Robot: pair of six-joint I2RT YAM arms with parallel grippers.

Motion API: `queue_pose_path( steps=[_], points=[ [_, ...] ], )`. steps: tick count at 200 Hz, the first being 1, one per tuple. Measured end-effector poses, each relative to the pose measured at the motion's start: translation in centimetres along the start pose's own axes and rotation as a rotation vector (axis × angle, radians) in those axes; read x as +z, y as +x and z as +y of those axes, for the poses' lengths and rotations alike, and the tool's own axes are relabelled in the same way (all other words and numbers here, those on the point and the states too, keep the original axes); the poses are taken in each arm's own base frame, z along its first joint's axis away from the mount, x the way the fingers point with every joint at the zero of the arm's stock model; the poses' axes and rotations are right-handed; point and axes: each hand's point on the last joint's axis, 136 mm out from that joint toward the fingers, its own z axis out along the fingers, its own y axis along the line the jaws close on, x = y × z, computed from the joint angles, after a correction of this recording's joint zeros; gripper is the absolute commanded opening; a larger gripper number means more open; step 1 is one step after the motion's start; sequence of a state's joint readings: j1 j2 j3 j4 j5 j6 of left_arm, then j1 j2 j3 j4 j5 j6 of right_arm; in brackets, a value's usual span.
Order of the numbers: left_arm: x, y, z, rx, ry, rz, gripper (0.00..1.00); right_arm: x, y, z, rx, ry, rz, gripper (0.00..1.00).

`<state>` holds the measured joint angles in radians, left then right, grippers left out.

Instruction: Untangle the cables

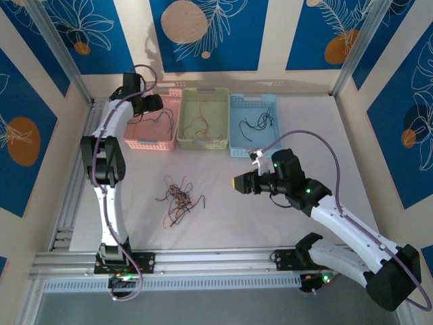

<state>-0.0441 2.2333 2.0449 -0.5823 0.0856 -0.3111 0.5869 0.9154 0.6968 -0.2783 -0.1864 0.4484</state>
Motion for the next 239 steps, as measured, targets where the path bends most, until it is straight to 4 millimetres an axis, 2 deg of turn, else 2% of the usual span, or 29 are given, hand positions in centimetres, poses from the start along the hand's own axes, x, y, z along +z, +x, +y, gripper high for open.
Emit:
queue_pose_path(
  steps=[18, 32, 41, 58, 69, 77, 84, 96, 107, 127, 145, 166, 186, 200, 239],
  points=[
    [-3.8, -1.3, -0.8, 0.017, 0.009, -0.034, 0.77, 0.2, 0.3, -0.2, 0.009, 0.001, 0.006, 0.5],
    [-8.4, -2.2, -1.8, 0.03, 0.034, -0.094, 0.77, 0.6, 0.4, -0.3, 0.014, -0.001, 0.009, 0.5],
    [-12.4, -2.2, -2.5, 0.034, 0.066, -0.138, 0.77, 1.0, 0.6, -0.4, 0.02, -0.004, 0.019, 0.5],
    [-19.2, -0.8, -3.8, 0.032, 0.141, -0.222, 0.76, 2.2, 1.2, -0.3, 0.027, -0.01, 0.053, 0.5],
    [-23.2, 1.4, -4.5, 0.027, 0.207, -0.265, 0.76, 3.3, 2.0, -0.3, 0.027, -0.016, 0.091, 0.5],
    [-24.8, 3.2, -4.8, 0.02, 0.245, -0.279, 0.75, 4.2, 2.7, -0.2, 0.028, -0.016, 0.128, 0.5],
    [-25.4, 5.1, -4.9, 0.012, 0.273, -0.274, 0.75, 5.0, 3.4, -0.1, 0.029, -0.017, 0.164, 0.5],
    [-25.4, 8.8, -4.9, -0.013, 0.314, -0.234, 0.74, 6.4, 4.1, 0.2, 0.028, -0.021, 0.215, 0.52],
    [-24.6, 12.4, -4.5, -0.043, 0.345, -0.172, 0.74, 7.7, 4.5, 0.8, 0.02, -0.026, 0.254, 0.53],
    [-21.7, 19.5, -3.0, -0.119, 0.342, -0.011, 0.73, 10.2, 4.9, 2.2, -0.004, -0.045, 0.317, 0.53],
    [-21.0, 23.8, -2.1, -0.176, 0.335, 0.074, 0.72, 12.7, 5.3, 3.7, -0.037, -0.061, 0.373, 0.52],
    [-21.7, 25.5, -1.8, -0.206, 0.348, 0.07, 0.71, 15.6, 5.7, 4.9, -0.071, -0.065, 0.422, 0.51],
    [-22.0, 26.1, -1.6, -0.228, 0.355, 0.052, 0.71, 17.5, 6.2, 4.8, -0.075, -0.043, 0.453, 0.49],
    [-21.5, 27.1, -1.2, -0.253, 0.345, 0.065, 0.7, 18.6, 6.0, 4.0, -0.059, -0.017, 0.47, 0.48],
    [-19.3, 31.6, -0.5, -0.292, 0.301, 0.176, 0.7, 21.3, 4.0, 0.4, -0.021, 0.059, 0.479, 0.46]
  ],
)
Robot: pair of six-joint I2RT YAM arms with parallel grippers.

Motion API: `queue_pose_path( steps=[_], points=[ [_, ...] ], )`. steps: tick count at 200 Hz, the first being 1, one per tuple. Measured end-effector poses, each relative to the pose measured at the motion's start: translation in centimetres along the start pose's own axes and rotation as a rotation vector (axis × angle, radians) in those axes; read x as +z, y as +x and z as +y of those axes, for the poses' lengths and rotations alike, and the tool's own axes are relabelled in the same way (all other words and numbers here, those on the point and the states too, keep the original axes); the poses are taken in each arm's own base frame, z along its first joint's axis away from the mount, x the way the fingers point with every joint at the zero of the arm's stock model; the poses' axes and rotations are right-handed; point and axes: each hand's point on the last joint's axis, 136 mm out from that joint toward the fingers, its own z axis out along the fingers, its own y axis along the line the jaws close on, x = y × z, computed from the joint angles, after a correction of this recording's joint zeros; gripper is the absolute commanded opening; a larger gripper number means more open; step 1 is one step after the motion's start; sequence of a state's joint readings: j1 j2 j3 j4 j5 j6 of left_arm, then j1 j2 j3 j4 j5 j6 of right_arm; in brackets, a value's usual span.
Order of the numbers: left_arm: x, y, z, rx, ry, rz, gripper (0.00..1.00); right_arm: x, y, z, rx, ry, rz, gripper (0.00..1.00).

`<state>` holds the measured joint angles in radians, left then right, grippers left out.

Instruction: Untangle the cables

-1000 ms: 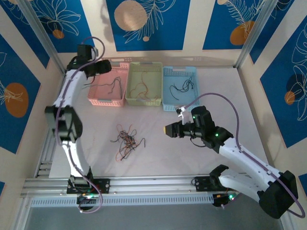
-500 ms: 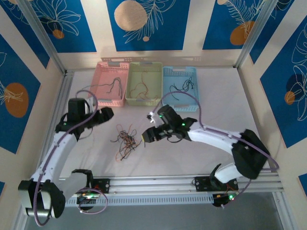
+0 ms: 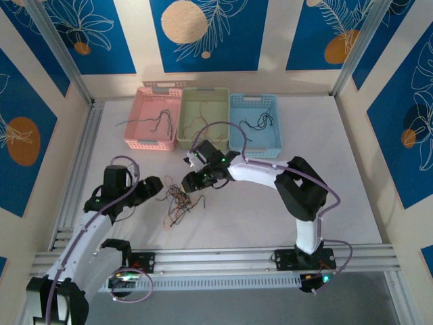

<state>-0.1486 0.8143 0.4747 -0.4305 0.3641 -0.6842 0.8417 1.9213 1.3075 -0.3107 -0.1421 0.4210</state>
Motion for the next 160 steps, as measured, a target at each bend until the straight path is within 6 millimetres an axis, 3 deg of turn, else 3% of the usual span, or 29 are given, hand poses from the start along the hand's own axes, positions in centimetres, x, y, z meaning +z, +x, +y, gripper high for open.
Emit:
queue_pose_path(
  steps=[55, 70, 109, 123, 160],
  points=[
    [1.8, 2.4, 1.4, -0.026, -0.005, 0.055, 0.68, 2.2, -2.5, -3.4, 0.042, 0.012, 0.032, 0.45],
    [2.2, 3.2, 1.9, -0.039, -0.009, 0.075, 0.61, 2.4, -1.9, -3.3, 0.037, 0.007, 0.053, 0.45],
    [2.5, 3.7, 1.7, -0.033, 0.008, 0.092, 0.55, 2.6, -1.5, -2.5, -0.038, -0.003, 0.064, 0.48],
    [2.6, 3.8, 1.7, -0.029, 0.005, 0.1, 0.48, 2.6, -1.4, -2.5, -0.094, -0.006, 0.063, 0.49],
    [2.7, 3.9, 1.8, -0.024, 0.005, 0.105, 0.43, 1.9, -1.3, -2.8, -0.298, -0.008, 0.041, 0.52]
  ],
)
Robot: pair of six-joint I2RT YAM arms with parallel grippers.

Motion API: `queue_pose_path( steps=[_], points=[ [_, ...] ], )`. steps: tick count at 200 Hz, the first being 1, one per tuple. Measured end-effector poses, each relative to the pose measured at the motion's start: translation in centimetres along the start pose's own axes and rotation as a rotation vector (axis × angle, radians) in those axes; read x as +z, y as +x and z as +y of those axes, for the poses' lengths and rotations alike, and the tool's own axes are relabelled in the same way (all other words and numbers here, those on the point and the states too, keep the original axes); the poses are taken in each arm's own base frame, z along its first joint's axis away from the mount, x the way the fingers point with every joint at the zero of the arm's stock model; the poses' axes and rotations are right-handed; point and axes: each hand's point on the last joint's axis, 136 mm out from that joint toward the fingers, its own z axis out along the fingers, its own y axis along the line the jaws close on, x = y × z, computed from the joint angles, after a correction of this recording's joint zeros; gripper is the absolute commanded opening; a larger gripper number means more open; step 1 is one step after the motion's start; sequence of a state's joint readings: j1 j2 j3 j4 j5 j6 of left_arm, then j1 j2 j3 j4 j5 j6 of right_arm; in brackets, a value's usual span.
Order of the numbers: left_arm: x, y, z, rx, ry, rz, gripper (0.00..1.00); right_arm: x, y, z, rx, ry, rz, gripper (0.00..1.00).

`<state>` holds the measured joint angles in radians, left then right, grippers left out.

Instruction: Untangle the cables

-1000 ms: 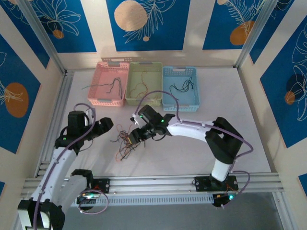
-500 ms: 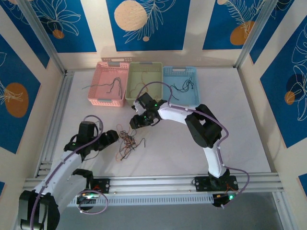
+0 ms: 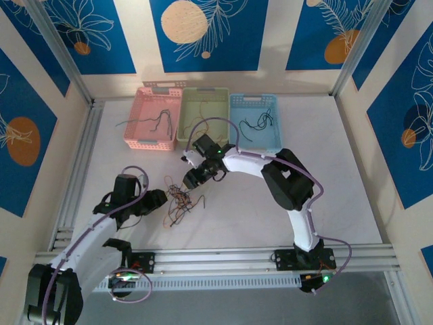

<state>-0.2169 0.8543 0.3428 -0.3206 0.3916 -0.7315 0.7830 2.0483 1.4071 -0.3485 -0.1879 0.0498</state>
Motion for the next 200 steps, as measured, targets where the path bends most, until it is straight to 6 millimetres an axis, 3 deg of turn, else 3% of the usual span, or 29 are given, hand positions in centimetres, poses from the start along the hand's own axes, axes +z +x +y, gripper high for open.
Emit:
queue_pose_path(
  steps=[41, 131, 169, 200],
  points=[
    [0.0, 0.0, 0.0, 0.002, 0.001, 0.001, 0.36, -0.9, -0.3, 0.0, -0.201, 0.001, -0.033, 0.53],
    [0.0, 0.0, 0.0, 0.002, 0.001, 0.001, 0.34, -0.9, -0.4, 0.8, -0.583, -0.021, -0.044, 0.54],
    [0.0, 0.0, 0.0, 0.002, 0.001, 0.001, 0.34, 0.4, -0.3, 1.0, -0.673, -0.035, -0.02, 0.54],
    [0.0, 0.0, 0.0, 0.005, 0.001, 0.001, 0.34, 1.7, 1.0, 0.9, -0.702, -0.053, 0.024, 0.53]
  ],
)
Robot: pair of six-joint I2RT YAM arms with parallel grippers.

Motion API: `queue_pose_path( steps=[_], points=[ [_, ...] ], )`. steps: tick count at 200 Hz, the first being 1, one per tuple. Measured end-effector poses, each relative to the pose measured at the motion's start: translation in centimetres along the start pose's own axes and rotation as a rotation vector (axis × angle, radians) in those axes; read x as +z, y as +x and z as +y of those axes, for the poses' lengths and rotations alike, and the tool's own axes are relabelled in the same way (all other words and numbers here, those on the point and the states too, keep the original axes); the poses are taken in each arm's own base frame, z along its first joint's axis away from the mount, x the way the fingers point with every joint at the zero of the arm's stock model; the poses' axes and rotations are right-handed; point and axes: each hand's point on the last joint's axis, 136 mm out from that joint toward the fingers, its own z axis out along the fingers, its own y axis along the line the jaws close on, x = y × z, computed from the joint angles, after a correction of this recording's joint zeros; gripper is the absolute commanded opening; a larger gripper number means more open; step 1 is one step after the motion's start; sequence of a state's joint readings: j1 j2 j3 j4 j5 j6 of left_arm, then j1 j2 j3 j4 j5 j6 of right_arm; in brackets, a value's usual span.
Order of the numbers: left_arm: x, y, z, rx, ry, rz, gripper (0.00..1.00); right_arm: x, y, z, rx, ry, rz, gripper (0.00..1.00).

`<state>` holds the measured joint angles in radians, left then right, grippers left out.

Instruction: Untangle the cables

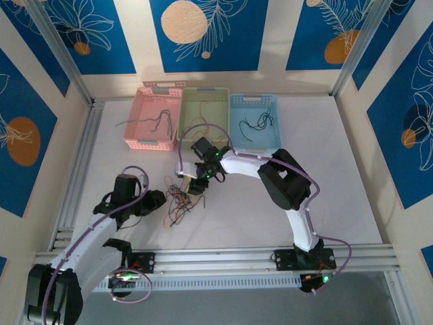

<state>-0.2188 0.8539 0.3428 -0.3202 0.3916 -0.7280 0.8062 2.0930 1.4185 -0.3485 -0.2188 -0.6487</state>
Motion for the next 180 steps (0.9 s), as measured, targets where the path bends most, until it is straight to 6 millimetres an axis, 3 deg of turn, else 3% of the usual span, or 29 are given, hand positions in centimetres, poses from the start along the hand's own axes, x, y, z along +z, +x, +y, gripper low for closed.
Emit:
queue_pose_path(
  steps=[21, 64, 86, 111, 147, 180],
  points=[
    [0.0, 0.0, 0.0, 0.001, -0.001, 0.0, 0.34, 0.3, 0.2, 0.2, -0.012, -0.007, 0.007, 0.42],
    [-0.1, -0.1, 0.0, 0.003, -0.003, -0.007, 0.29, 0.1, -0.2, -0.1, 0.012, 0.009, -0.013, 0.0],
    [-0.2, -0.2, 0.0, 0.008, -0.001, -0.015, 0.17, -1.4, -0.4, 0.2, 0.028, 0.027, -0.049, 0.0],
    [-0.2, -0.3, 0.0, 0.013, -0.005, -0.023, 0.0, -4.5, -1.4, 0.0, 0.055, 0.09, -0.121, 0.0],
    [-0.9, -0.9, -0.2, 0.02, -0.011, -0.066, 0.0, -10.3, -2.7, -0.3, 0.147, 0.214, -0.279, 0.0],
    [-3.4, -2.8, -2.0, 0.049, 0.0, -0.159, 0.0, -16.5, -2.3, -0.7, 0.284, 0.353, -0.424, 0.0]
  ],
)
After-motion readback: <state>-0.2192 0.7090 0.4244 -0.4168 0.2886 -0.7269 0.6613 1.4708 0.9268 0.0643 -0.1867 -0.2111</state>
